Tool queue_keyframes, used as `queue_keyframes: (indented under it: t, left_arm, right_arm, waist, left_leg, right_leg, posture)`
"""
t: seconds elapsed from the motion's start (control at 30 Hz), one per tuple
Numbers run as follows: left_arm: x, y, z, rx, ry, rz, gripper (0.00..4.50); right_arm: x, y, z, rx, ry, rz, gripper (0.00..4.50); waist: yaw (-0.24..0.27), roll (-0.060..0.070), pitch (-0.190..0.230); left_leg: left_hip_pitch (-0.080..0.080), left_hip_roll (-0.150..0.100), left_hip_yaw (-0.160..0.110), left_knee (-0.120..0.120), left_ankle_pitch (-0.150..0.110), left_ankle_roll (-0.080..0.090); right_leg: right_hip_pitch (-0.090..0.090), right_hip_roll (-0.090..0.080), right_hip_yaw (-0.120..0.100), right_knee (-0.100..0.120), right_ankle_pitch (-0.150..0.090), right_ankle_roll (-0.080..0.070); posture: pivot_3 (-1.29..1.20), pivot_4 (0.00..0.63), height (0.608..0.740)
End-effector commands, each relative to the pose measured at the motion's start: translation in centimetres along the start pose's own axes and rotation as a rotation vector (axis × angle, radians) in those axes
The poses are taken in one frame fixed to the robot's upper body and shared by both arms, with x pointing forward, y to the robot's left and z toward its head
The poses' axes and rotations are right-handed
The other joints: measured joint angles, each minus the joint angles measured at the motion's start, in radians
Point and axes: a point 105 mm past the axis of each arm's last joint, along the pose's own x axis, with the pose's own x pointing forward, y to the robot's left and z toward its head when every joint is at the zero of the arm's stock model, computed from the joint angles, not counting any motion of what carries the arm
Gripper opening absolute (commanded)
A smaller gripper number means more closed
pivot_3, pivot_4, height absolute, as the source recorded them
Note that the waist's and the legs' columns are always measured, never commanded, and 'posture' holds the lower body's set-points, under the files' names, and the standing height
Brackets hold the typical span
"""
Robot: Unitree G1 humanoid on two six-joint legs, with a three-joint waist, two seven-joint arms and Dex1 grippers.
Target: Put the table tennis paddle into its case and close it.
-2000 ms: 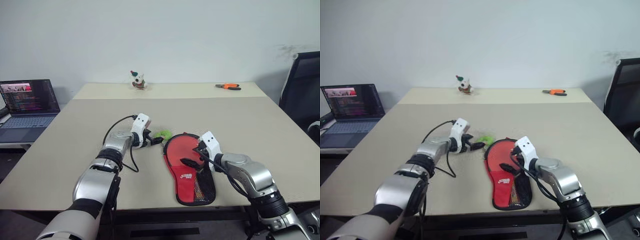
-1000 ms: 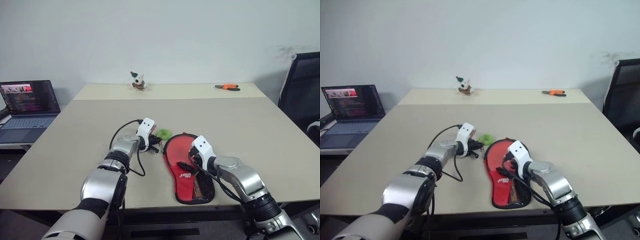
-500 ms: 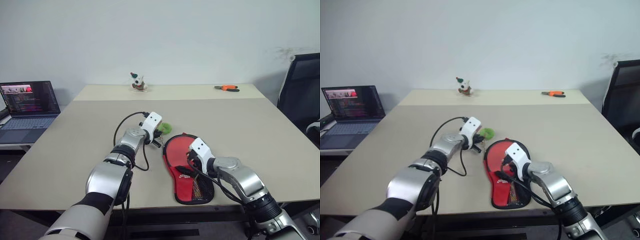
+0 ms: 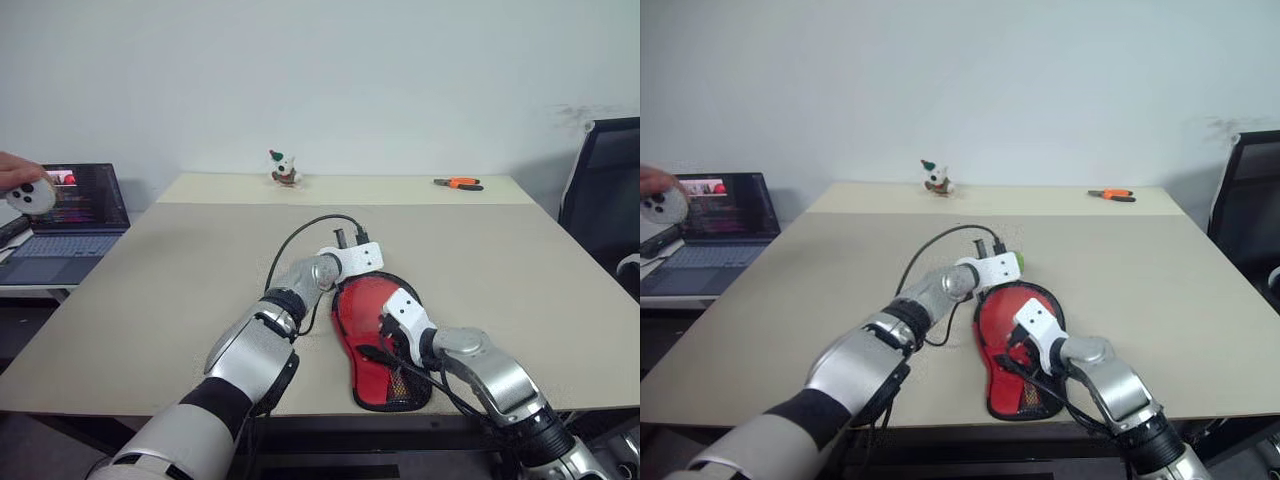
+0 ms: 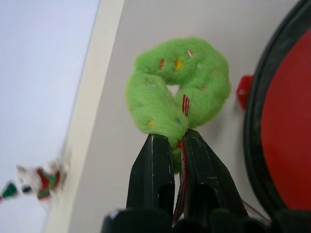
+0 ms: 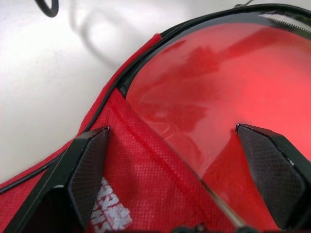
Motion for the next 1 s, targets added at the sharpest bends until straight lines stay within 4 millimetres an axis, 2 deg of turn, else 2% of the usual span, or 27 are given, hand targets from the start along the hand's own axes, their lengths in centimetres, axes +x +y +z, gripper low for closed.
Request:
queue_keyframes:
  t: [0.03, 0.23, 0.37, 0.5, 0.87, 1.0]
  left_arm:
    - [0.1, 2.9, 4.4, 0.134, -0.119, 0.089, 0.01]
    - [0.4, 1.9, 6.7, 0.284, -0.173, 0.08, 0.01]
    - [0.6, 1.0, 9.1, 0.371, -0.244, 0.081, 0.01]
    - [0.6, 0.4, 10.3, 0.43, -0.285, 0.089, 0.01]
    - [0.7, 1.6, 9.3, 0.488, -0.214, 0.136, 0.01]
    - [0.7, 1.6, 10.4, 0.504, -0.236, 0.148, 0.01]
  right_arm:
    - [0.4, 2.4, -6.5, 0.141, 0.238, 0.065, 4.5]
    - [0.2, 3.7, -6.6, 0.163, 0.236, 0.068, 4.5]
    - [-0.1, 4.4, -7.2, 0.18, 0.248, 0.072, 4.5]
    - [-0.2, 5.1, -7.3, 0.194, 0.248, 0.072, 4.5]
    - [-1.0, 6.7, -7.5, 0.225, 0.255, 0.073, 4.5]
    - [-1.1, 7.0, -7.4, 0.235, 0.255, 0.071, 4.5]
  waist:
    - [0.001, 0.0, 0.0]
    - [0.004, 0.0, 0.0]
    - [0.008, 0.0, 0.0]
    - [0.014, 0.0, 0.0]
    - [0.025, 0.0, 0.0]
    - [0.027, 0.0, 0.0]
  left_leg:
    - [0.0, 0.0, 0.0, 0.0, 0.0, 0.0]
    - [-0.001, 0.0, -0.005, -0.001, 0.0, 0.0]
    - [-0.001, -0.001, -0.008, -0.001, 0.0, 0.0]
    - [-0.001, -0.001, -0.009, -0.001, 0.0, 0.0]
    - [-0.001, -0.001, -0.01, -0.001, -0.001, -0.001]
    - [-0.001, -0.001, -0.01, -0.001, -0.001, -0.001]
  right_leg:
    - [0.001, 0.0, -0.001, -0.001, 0.0, 0.0]
    - [0.004, -0.001, -0.007, -0.005, 0.0, 0.0]
    - [0.006, -0.002, -0.009, -0.006, 0.0, 0.0]
    - [0.006, -0.002, -0.011, -0.007, 0.0, 0.0]
    - [0.007, -0.002, -0.011, -0.008, -0.001, 0.0]
    - [0.007, -0.002, -0.011, -0.008, -0.001, 0.0]
  posture:
    - [0.0, 0.15, 0.74]
    - [0.0, 0.15, 0.74]
    - [0.0, 0.15, 0.74]
    - [0.0, 0.15, 0.74]
    - [0.0, 0.15, 0.74]
    - [0.0, 0.15, 0.74]
